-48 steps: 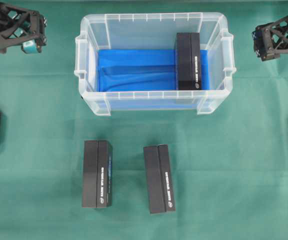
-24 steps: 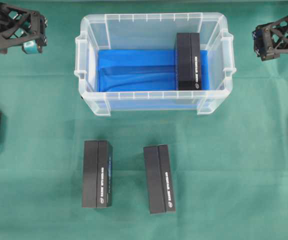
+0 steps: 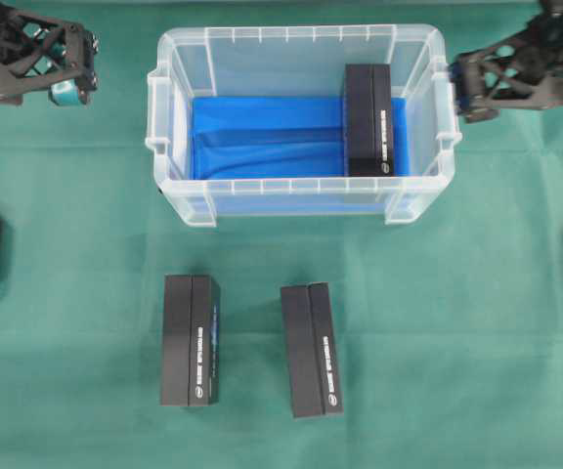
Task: Take out the box from the case.
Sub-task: 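Move the open right gripper over the right black box in the bin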
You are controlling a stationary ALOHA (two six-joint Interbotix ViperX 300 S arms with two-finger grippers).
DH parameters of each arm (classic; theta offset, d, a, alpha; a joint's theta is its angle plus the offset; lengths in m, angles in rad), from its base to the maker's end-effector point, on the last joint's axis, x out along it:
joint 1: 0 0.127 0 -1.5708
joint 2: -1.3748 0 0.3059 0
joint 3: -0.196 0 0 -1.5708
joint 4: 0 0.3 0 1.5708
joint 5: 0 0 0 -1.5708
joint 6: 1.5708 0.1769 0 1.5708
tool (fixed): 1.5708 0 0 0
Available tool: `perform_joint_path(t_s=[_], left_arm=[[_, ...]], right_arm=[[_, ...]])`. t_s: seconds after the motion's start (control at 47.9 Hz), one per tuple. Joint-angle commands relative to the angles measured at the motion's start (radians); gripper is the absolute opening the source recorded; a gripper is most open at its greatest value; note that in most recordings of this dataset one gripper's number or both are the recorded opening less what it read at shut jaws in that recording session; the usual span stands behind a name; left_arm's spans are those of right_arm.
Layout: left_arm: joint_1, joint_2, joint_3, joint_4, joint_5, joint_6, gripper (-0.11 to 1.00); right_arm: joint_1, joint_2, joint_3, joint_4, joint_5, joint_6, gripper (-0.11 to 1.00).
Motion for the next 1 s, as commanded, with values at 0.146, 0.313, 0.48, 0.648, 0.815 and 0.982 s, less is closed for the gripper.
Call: perform_joint_path(t_s=[0.146,0.313,0.48,0.648,0.815,0.982], left_arm=[[0.003,-0.008,-0.008,0.003,-0.012,0.005,0.95],[0.003,-0.006,-0.005,0.003,-0.012,0.02,0.95],[0.003,-0.008,-0.005,0.003,-0.012,0.021,0.95],[0.003,-0.008,-0.003,0.003,-0.012,0.031,0.95],[0.003,-0.008,-0.005,0.003,-0.012,0.044,0.94],[0.005,-0.008,-0.003,0.003,-0.02,0.046,0.95]], right_arm=[[0.04,0.13,-0.15,0.0,-0.02,0.003,0.93],[0.058,0.224,-0.249,0.0,-0.017,0.003,0.93],[0.069,0.287,-0.304,0.0,-0.014,0.018,0.93],[0.074,0.305,-0.313,-0.008,-0.012,0.064,0.93],[0.08,0.305,-0.311,-0.009,-0.009,0.078,0.93],[0.081,0.305,-0.311,-0.009,-0.009,0.078,0.93]])
